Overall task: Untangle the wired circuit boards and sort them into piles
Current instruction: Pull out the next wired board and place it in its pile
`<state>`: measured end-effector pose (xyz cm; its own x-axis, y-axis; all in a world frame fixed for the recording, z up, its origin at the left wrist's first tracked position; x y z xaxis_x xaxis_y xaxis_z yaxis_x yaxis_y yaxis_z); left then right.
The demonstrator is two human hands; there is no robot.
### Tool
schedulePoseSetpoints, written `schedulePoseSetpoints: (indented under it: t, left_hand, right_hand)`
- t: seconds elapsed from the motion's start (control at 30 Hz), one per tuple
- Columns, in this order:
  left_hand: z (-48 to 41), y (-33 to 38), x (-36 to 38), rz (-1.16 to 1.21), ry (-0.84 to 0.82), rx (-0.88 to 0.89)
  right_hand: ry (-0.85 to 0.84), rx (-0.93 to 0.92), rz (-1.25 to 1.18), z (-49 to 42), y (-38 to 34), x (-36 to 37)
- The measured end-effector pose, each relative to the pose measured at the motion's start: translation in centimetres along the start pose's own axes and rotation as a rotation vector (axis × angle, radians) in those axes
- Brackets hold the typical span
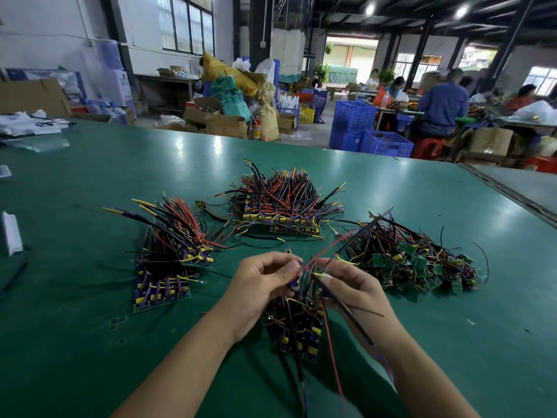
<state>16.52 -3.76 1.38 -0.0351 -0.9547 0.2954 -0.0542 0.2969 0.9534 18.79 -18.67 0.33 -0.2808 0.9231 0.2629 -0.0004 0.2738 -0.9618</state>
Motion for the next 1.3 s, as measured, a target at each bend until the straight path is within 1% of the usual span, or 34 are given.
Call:
schedulePoseSetpoints:
  t: [0.1, 0.23, 0.27, 0.33, 0.43, 0.5, 0.57, 0.63, 0.7, 0.73, 0.8, 0.9, 0.97, 1.03, 1.13, 1.17, 1.23, 1.3]
  left_hand:
    - [-0.2, 0.3, -0.7, 0.187, 0.051, -0.024]
    - [-0.4, 0.4, -1.9, 0.495, 0.125, -0.056]
    - [-0.4, 0.3, -2.3, 0.542, 0.157, -0.051]
    - [-0.5, 0.3, -3.0, 0.559, 0.209, -0.036]
    - [-0.5, 0.4, -3.7, 0.482, 0.247, 0.006]
    - [-0.4, 0.4, -4.0, 0.361, 0.271, 0.034]
    - [-0.2, 0.5, -4.0, 0.149, 0.294, 0.056]
    - [0.0, 0.9, -3.4, -0.152, 0.291, 0.105]
    - [0.2, 1.3, -1.8, -0.428, 0.231, 0.172]
    - [0.4, 1.2, -0.9, -0.516, 0.188, 0.193]
    - [0.9, 0.8, 0.5, -0.605, 0.107, 0.220]
    - [1.7, 0.4, 2.5, -0.634, -0.003, 0.256]
    - [2.0, 0.5, 3.2, -0.596, -0.018, 0.286]
    - [1.9, 1.0, 2.7, -0.572, 0.067, 0.330]
    - [1.7, 1.8, 1.0, -0.581, 0.243, 0.378]
    - [1.6, 1.8, 0.7, -0.548, 0.262, 0.365]
    - [1.5, 1.7, 0.7, -0.455, 0.249, 0.333]
    - [1.4, 1.6, 0.4, -0.355, 0.251, 0.316]
  right_hand:
    - [0.072, 0.038, 0.003, 0.1, 0.3, -0.9]
    - [0.108, 0.135, -0.040, 0.1, 1.3, -1.0]
    - [0.114, 0.158, -0.073, 0.0, 1.7, -1.0]
    - [0.105, 0.198, -0.176, 0.0, 2.3, -0.6]
    - [0.076, 0.245, -0.386, 0.2, 2.5, 0.0]
    - [0.059, 0.259, -0.451, 0.4, 2.2, 0.4]
    - [0.059, 0.256, -0.473, 0.6, 1.9, 0.8]
    - [0.082, 0.246, -0.518, 0.6, 1.8, 1.0]
    - [0.118, 0.231, -0.568, 0.4, 1.8, 0.8]
    - [0.134, 0.221, -0.589, 0.4, 1.8, 0.8]
    - [0.168, 0.200, -0.601, 0.4, 1.8, 0.7]
    - [0.222, 0.170, -0.563, 0.5, 2.0, 0.4]
    - [0.243, 0.170, -0.525, 0.5, 2.3, 0.2]
    - [0.165, 0.157, -0.476, 0.5, 2.0, 1.0]
    - [0.025, 0.144, -0.282, 0.8, 1.8, 2.3]
    - [0.004, 0.156, -0.244, 0.8, 2.0, 2.6]
    - [-0.048, 0.157, -0.158, 0.9, 2.2, 3.3]
    - [-0.094, 0.100, -0.024, 1.0, 1.6, 3.7]
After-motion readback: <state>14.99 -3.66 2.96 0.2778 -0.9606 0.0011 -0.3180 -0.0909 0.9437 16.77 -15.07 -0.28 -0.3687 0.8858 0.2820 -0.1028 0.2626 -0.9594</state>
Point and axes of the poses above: each hand's wrist, its own z-axis away from the middle knuckle, its own x-axis out of the palm, y = z × x, the point moved 10 cm from there along -z, towards the middle knuckle, and after that the axes turned 2 degrees about -z, right-handed, at the moved point
